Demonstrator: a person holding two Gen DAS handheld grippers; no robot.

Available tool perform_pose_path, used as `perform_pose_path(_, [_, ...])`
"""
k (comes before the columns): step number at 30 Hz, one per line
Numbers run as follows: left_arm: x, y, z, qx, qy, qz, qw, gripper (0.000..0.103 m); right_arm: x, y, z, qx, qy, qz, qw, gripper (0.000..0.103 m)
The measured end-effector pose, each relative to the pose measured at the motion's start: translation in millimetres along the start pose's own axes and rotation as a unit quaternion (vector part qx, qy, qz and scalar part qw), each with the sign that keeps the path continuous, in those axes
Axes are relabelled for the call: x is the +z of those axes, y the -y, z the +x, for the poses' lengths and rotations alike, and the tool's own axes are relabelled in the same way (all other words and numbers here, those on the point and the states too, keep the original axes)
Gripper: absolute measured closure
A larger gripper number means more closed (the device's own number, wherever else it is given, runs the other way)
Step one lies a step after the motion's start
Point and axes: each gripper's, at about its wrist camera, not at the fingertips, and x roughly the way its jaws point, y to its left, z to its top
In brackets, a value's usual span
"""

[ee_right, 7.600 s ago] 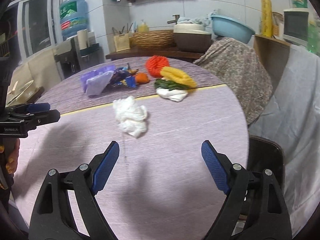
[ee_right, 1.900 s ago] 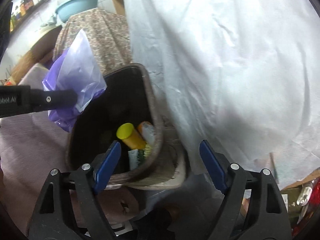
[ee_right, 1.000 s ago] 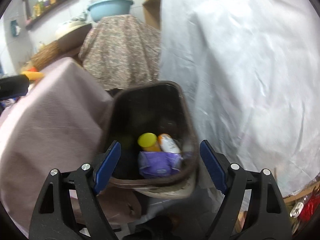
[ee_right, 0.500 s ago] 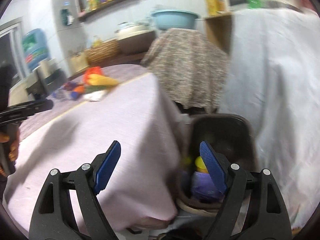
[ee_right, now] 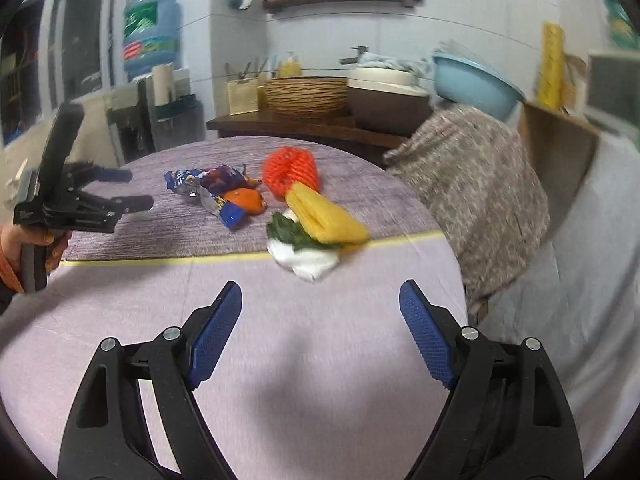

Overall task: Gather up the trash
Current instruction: 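Grasp the yellow mesh sleeve with the right gripper while the left grasps the blue chip bag, then carry the mesh sleeve and chip bag to the bin and release both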

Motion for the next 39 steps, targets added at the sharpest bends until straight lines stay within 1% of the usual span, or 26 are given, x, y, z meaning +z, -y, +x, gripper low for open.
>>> perform_pose_path(1, [4,-2,8,0.011,-0.004,0.007,0.9999,0.023,7,-4,11,-0.002,-0.009,-0.013,1.000,0.024])
perform_pose_path(2, [8,-3,16,0.016,-0.010,0.012,0.9997,0.023,13,-6,19,-0.007,-0.015,-0.022,1.000,0.028])
perform_pose_path(3, [11,-5,21,0.019,-0.013,0.014,0.9996,0.023,18,-7,27,-0.010,-0.022,-0.029,0.999,0.030])
perform_pose_path(7, [22,-10,49,0.025,-0.027,0.028,0.9989,0.023,35,-6,61,-0.012,-0.045,-0.049,0.998,0.039])
perform_pose_path(8, [25,-11,55,0.028,-0.032,0.033,0.9986,0.023,38,-7,68,-0.015,-0.048,-0.057,0.997,0.043])
perform_pose_path(10, [28,-10,64,0.030,-0.039,0.041,0.9979,0.023,43,-9,84,-0.020,-0.057,-0.071,0.996,0.046])
perform_pose_path(11, [28,-10,68,0.024,-0.043,0.043,0.9979,0.025,44,-9,90,-0.023,-0.060,-0.075,0.995,0.054])
perform_pose_path(12, [28,-9,71,0.019,-0.047,0.044,0.9978,0.033,45,-9,96,-0.028,-0.065,-0.077,0.995,0.060])
perform_pose_path(13, [29,-9,75,0.016,-0.054,0.046,0.9974,0.046,45,-7,101,-0.030,-0.071,-0.074,0.994,0.075])
perform_pose_path(14, [28,-10,78,0.014,-0.060,0.046,0.9970,0.050,45,-5,104,-0.029,-0.076,-0.068,0.994,0.080])
perform_pose_path(15, [27,-10,79,0.010,-0.064,0.042,0.9971,0.063,45,-4,103,-0.028,-0.070,-0.062,0.995,0.080])
perform_pose_path(16, [25,-12,79,0.002,-0.066,0.035,0.9972,0.067,45,-4,101,-0.027,-0.062,-0.059,0.996,0.082])
perform_pose_path(21, [16,-14,68,-0.012,-0.050,0.021,0.9985,0.068,40,-3,84,-0.027,-0.033,-0.041,0.998,0.085])
perform_pose_path(23, [11,-15,61,-0.018,-0.044,0.007,0.9988,0.068,38,-4,75,-0.028,-0.024,-0.034,0.999,0.085])
perform_pose_path(25, [7,-18,51,-0.029,-0.036,-0.011,0.9989,0.069,36,-6,62,-0.017,-0.013,-0.023,1.000,0.085])
perform_pose_path(32, [-16,-17,1,-0.057,-0.001,-0.063,0.9964,0.070,18,-19,15,0.005,0.018,-0.010,1.000,0.085])
perform_pose_path(34, [-23,-9,-21,-0.064,0.016,-0.068,0.9955,0.070,11,-23,2,0.008,0.025,-0.005,1.000,0.085])
perform_pose_path(39, [-31,14,-58,-0.090,0.040,-0.086,0.9914,0.070,-11,-28,-30,0.018,0.041,0.015,0.999,0.085])
